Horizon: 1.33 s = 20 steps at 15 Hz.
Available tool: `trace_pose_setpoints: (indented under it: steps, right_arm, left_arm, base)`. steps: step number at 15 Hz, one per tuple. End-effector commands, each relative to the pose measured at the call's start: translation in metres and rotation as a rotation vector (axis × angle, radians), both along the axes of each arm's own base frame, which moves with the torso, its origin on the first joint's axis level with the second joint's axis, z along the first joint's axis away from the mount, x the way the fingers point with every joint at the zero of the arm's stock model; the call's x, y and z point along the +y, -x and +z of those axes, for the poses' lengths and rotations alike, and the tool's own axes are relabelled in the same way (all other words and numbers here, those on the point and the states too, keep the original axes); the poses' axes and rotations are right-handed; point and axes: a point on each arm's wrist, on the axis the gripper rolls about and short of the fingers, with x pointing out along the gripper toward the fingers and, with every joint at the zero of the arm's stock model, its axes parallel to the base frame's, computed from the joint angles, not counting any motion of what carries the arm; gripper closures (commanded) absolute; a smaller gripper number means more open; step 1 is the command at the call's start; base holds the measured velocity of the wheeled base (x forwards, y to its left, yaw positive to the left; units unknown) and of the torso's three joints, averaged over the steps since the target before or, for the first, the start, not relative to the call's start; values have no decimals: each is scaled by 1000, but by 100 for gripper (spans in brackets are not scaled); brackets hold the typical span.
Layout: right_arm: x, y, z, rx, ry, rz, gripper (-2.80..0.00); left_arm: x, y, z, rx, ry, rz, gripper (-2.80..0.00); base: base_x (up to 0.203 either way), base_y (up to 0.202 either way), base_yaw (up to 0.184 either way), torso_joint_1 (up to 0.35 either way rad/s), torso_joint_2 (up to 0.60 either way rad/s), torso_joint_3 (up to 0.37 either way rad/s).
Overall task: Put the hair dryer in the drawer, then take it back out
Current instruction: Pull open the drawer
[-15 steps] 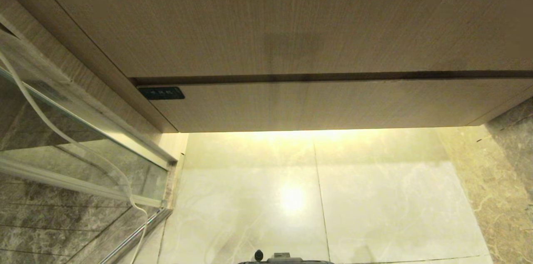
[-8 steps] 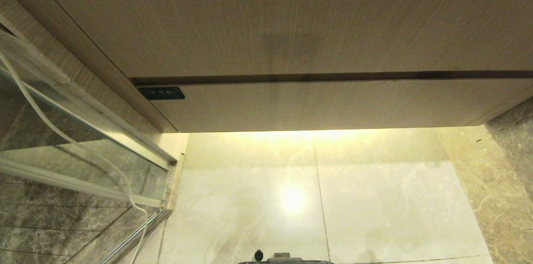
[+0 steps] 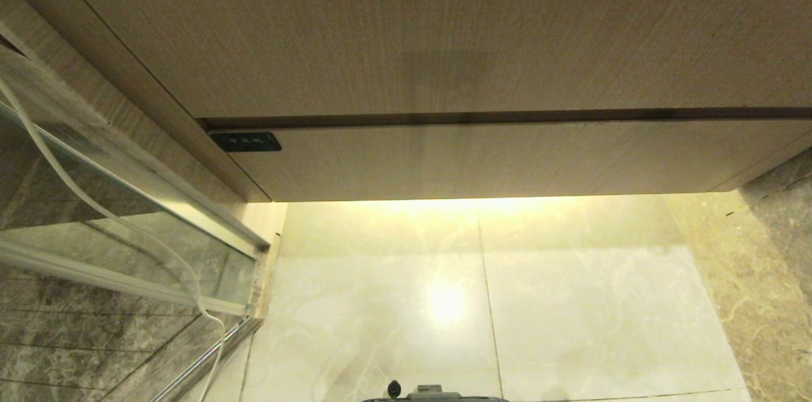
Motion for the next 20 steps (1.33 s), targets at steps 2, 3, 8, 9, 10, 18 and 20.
trace_pose_setpoints:
  steps: [2, 3, 8, 9, 10, 18, 20]
  right_arm:
    - [2, -5, -2, 29, 6, 8, 0]
    - [2, -5, -3, 31, 8, 7, 0]
    - [2, -5, -4, 36, 12, 4, 0]
    - [2, -5, -3, 32, 12, 2, 0]
    - [2, -6, -3, 28, 10, -4, 0]
    - [4, -10, -6, 18, 3, 19, 0]
    - [5, -10, -10, 27, -3, 49, 0]
  left_arm:
    - [0, 0, 0, 0, 0, 0, 0]
    - [0, 0, 0, 2, 0, 0, 0]
    - [0, 0, 0, 0, 1, 0, 0]
    - [0, 0, 0, 0, 1, 0, 0]
    - [0, 0, 0, 0, 1, 0, 0]
    - [0, 0, 0, 0, 1, 0, 0]
    - [0, 0, 0, 2, 1, 0, 0]
  base:
    - [0, 0, 0, 0, 0, 0]
    - [0, 0, 0, 0, 0, 0]
    - [0, 0, 0, 0, 0, 0]
    - [0, 0, 0, 0, 0, 0]
    - [0, 0, 0, 0, 0, 0]
    - [0, 0, 0, 0, 0, 0]
    - [0, 0, 0, 0, 0, 0]
